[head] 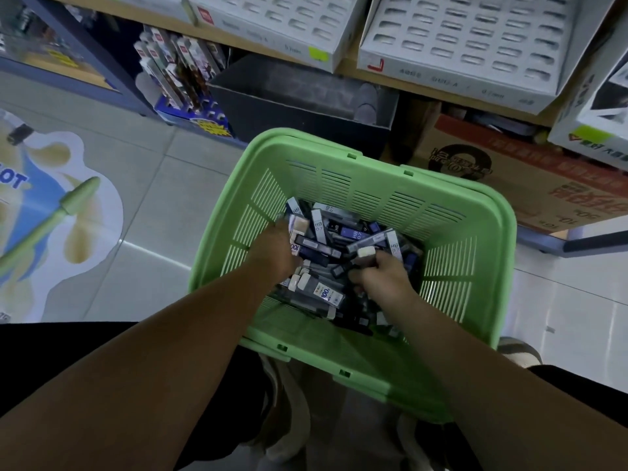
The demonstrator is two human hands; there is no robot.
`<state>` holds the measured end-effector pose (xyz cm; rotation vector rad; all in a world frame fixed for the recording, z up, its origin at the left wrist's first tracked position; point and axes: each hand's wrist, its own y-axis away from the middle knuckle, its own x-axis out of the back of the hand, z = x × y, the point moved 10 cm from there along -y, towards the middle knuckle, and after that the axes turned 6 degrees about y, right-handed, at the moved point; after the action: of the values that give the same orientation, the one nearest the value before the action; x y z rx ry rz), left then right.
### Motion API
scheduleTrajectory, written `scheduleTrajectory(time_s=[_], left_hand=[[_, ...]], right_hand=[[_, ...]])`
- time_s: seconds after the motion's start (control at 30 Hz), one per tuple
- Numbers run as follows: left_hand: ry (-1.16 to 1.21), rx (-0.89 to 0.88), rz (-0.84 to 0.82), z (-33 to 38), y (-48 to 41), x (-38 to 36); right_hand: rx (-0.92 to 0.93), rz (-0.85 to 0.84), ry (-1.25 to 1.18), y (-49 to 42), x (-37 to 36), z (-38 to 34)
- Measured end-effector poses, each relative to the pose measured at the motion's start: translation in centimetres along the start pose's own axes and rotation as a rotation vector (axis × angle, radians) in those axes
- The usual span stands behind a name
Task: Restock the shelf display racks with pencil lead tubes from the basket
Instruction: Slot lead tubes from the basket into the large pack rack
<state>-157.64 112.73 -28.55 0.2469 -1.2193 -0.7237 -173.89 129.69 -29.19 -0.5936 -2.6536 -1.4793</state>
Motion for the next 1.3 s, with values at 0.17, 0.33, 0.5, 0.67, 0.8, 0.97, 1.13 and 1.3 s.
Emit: scheduleTrajectory(time_s=[0.17,0.33,0.5,0.67,0.8,0.97,1.13,1.3], left_hand=[[0.156,0.006,-0.019,-0.3,-0.5,-0.3],[0.273,0.079,-0.200,-0.7,0.2,-1.9],[0.306,0.049,-0.325,0.3,2.4,-3.5],[0.396,0.163,-0.381,-0.2,3.6,-3.3],[0.363,0.156,-0.407,-1.2,3.5,-2.7],[0.251,0.094,-0.388,-1.7,3.3,-3.1],[0.231,0.003,-0.385,-0.5,3.6,-3.2],[0.199,-0.050,-0.331,0.1,3.3,-3.1]], right_hand=[[-0.108,0.015,-0.108,-0.3,0.5,1.8],[-0.146,-0.055,-0.100,0.1,0.1,1.8],[-0.113,-0.086,0.002,-0.1,-0.6,1.5],[-0.004,-0.159,0.237,0.0,-2.6,0.1],[0.120,-0.159,0.644,-0.2,-3.1,0.4],[0.199,-0.134,0.883,0.6,-3.9,1.0],[0.173,-0.178,0.818,0.6,-4.3,1.2],[0.089,-0.178,0.527,0.3,-3.6,2.2]])
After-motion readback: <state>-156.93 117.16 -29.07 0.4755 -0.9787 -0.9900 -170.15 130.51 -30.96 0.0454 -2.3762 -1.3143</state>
